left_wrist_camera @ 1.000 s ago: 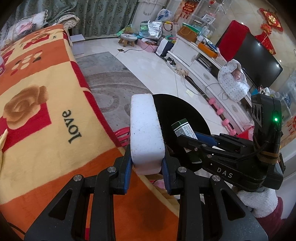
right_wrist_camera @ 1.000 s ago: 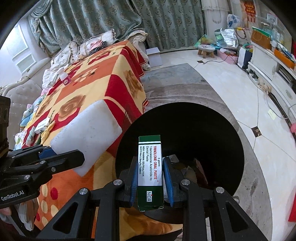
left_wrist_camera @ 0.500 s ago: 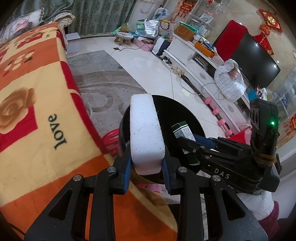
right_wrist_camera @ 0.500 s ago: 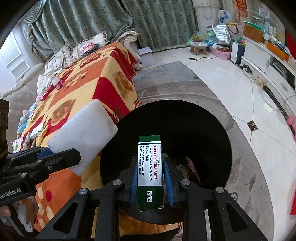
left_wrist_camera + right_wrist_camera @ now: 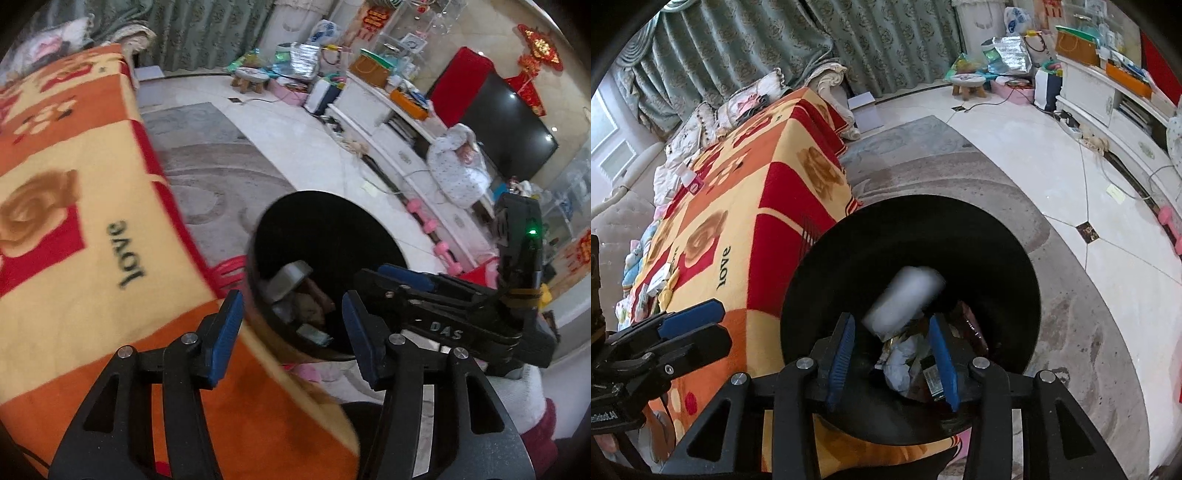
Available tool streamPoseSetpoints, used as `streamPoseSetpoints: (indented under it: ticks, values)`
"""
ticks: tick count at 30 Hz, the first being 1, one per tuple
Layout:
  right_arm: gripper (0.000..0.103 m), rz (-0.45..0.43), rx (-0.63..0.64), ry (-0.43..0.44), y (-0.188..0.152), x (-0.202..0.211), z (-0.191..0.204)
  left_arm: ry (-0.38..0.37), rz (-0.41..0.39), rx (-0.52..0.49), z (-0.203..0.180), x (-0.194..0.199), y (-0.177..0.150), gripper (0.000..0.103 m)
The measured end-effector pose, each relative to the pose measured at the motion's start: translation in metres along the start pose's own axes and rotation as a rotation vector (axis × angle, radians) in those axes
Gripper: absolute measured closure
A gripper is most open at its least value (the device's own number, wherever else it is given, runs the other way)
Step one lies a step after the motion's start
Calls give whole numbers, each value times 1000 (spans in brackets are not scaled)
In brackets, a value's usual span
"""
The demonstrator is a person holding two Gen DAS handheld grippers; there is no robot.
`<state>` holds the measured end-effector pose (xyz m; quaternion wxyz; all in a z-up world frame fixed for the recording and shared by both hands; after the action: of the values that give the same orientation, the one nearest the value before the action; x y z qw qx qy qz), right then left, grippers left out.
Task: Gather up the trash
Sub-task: 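Open both grippers to drop the sponge and ointment box into the bin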
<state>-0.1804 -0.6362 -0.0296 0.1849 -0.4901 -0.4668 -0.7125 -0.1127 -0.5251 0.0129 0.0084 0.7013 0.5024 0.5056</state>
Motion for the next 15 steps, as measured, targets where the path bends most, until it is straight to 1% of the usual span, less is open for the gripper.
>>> streamPoseSetpoints:
  ticks: [4,8,15]
  values:
    - [63,8,13,9,-2,-1,10,64,1,19,18,9,-5,49]
    - [63,10,34,24,-4,0,24,129,-15,23,35,24,-12,49]
    - [62,8,86,54,-6,3,59,195,-40,45,61,51,-23,49]
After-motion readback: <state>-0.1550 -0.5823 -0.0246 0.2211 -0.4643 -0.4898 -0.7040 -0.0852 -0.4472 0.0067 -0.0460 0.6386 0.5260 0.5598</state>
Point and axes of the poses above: each gripper's, at about its wrist camera, not at the fingertips, and x roughly against the way its jaws point, z to its left, y to its top, the point moved 9 cm from there along -x, roughly the way its jaws point, and after that the axes turned 10 degrees about -y, right-handed, at the moved point
